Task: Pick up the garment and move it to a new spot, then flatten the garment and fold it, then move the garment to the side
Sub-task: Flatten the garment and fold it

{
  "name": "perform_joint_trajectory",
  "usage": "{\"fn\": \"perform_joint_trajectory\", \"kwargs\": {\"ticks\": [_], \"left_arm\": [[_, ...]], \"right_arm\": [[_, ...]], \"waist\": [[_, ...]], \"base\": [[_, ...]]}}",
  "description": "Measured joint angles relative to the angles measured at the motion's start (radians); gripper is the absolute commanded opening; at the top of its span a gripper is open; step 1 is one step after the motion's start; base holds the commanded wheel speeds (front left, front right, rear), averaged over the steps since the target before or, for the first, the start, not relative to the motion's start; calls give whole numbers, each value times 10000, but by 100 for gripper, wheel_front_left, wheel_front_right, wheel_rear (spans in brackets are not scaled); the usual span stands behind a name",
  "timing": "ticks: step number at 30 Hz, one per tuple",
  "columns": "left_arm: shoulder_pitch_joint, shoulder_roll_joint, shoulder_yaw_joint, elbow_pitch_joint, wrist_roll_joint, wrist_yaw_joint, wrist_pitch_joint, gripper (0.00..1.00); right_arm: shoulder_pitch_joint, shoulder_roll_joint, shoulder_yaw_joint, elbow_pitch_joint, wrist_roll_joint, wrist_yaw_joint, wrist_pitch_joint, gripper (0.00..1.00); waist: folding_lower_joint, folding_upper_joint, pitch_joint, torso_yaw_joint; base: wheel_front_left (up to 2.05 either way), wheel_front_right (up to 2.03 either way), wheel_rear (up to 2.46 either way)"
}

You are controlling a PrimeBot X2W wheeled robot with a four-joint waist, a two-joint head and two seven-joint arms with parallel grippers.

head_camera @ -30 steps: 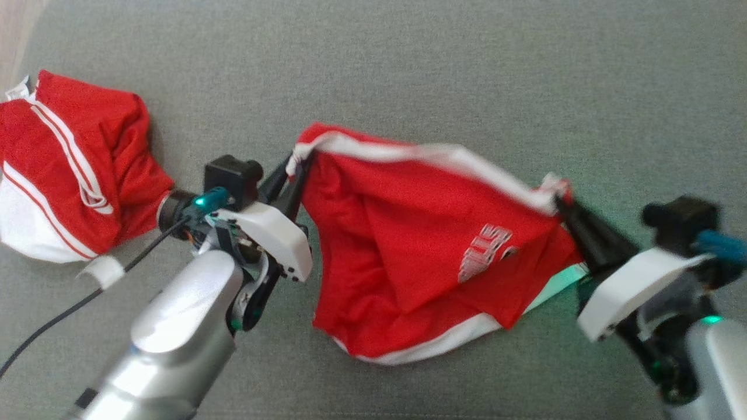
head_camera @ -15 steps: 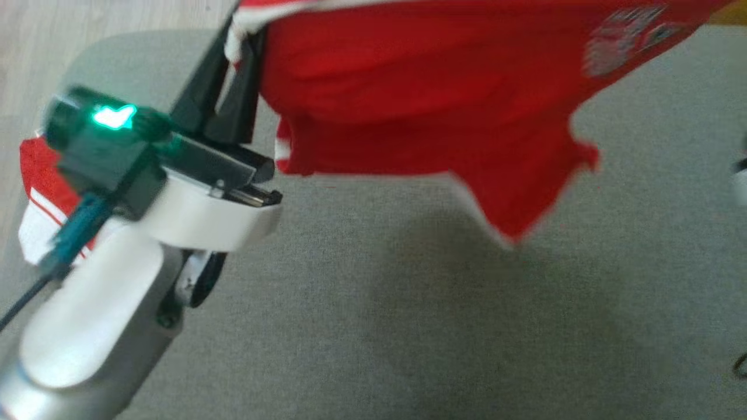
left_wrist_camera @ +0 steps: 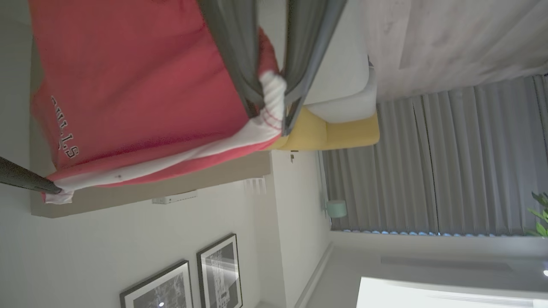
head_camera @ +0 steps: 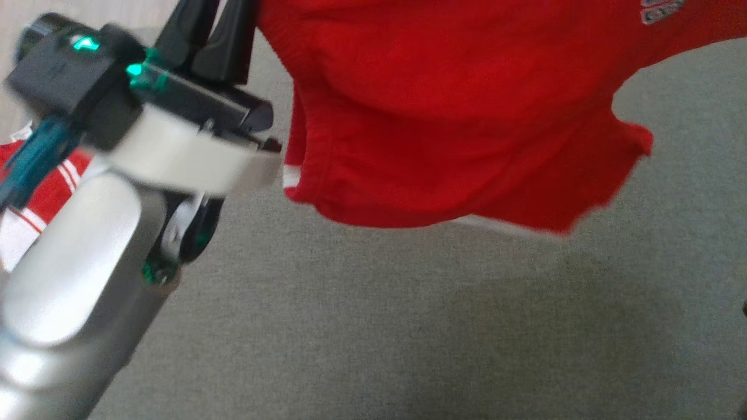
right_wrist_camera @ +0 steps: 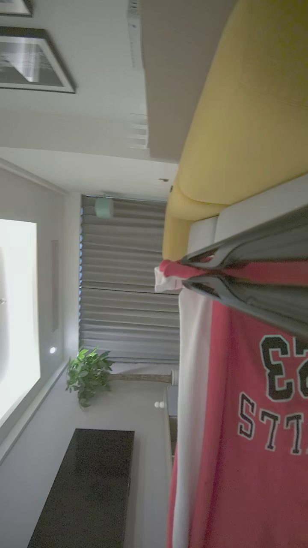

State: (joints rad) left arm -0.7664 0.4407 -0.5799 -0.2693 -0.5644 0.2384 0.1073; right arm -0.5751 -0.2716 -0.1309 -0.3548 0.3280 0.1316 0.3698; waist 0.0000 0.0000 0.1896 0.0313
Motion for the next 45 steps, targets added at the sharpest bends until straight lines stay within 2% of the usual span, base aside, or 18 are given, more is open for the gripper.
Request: {"fn": "perform_joint_trajectory", "kwargs": {"ticks": [7, 10, 13, 15, 16, 18, 19, 21, 27, 31, 34, 41, 45], "left_arm": [[-1424, -1609, 69, 4721, -963, -1323, -1419, 0], [-2559, -2316, 316, 6753, -1354, -2121, -2201, 0], [-3705, -2813, 713, 8627, -1572, -2583, -2892, 0], [-4192, -3252, 1290, 9770, -2153, -2859, -3104, 0], [-4315, -3394, 1344, 10322, -2387, -2926, -3112, 0], [-4361, -3436, 1214, 11459, -2077, -3014, -3189, 0], [-4361, -3436, 1214, 11459, -2077, -3014, -3189, 0], [-4201, -3622, 1254, 12516, -2213, -3083, -3212, 0], [-2676, -4125, 1235, 14586, -2491, -3359, -3384, 0], [-1680, -4309, 1007, 14926, -2627, -3494, -3471, 0], [-1253, -4293, 963, 14613, -2614, -3544, -3513, 0], [596, -4146, 1337, 11775, -1336, -3432, -3565, 0], [2442, -3843, 1210, 10092, -775, -3166, -3563, 0]], "right_arm": [[-2357, 224, 853, 4017, 219, 0, -468, 0], [-3766, 579, 924, 5820, 213, 0, -1183, 0], [-5090, 1009, 943, 7484, 251, 2, -2140, 0], [-5654, 1306, 1055, 8565, 332, 6, -2638, 0], [-5785, 1429, 1177, 9079, 376, 12, -2777, 0], [-5817, 1553, 1417, 10121, 593, 12, -3033, 0], [-5817, 1553, 1417, 10121, 593, 12, -3033, 0], [-5607, 1714, 1801, 11120, 796, 12, -3202, 0], [-3869, 1965, 2903, 12982, 1674, 12, -3480, 0], [-2707, 1958, 3304, 13187, 2376, 12, -3877, 0], [-2099, 1806, 3647, 12703, 2861, 12, -4224, 0], [-77, 708, 3965, 10293, 3478, 12, -4757, 0], [1965, 364, 3382, 8491, 3450, 13, -4502, 0]], "waist": [[3, 0, 475, -270], [3, 0, 562, -431], [3, 0, 594, -598], [1, 0, 558, -689], [0, 0, 540, -722], [-1, 0, 579, -782], [-1, 0, 579, -782], [1, 0, 668, -822], [2, 0, 1134, -820], [1, 0, 1333, -739], [0, 0, 1355, -719], [0, 0, 879, -634], [-1, 0, 456, -513]], "base": [[0, 0, 0], [0, 0, 0], [0, 0, 0], [0, 0, 0], [0, 0, 0], [0, 0, 0], [0, 0, 0], [0, 0, 0], [0, 0, 0], [0, 0, 0], [0, 0, 0], [0, 0, 0], [0, 0, 0]]}}
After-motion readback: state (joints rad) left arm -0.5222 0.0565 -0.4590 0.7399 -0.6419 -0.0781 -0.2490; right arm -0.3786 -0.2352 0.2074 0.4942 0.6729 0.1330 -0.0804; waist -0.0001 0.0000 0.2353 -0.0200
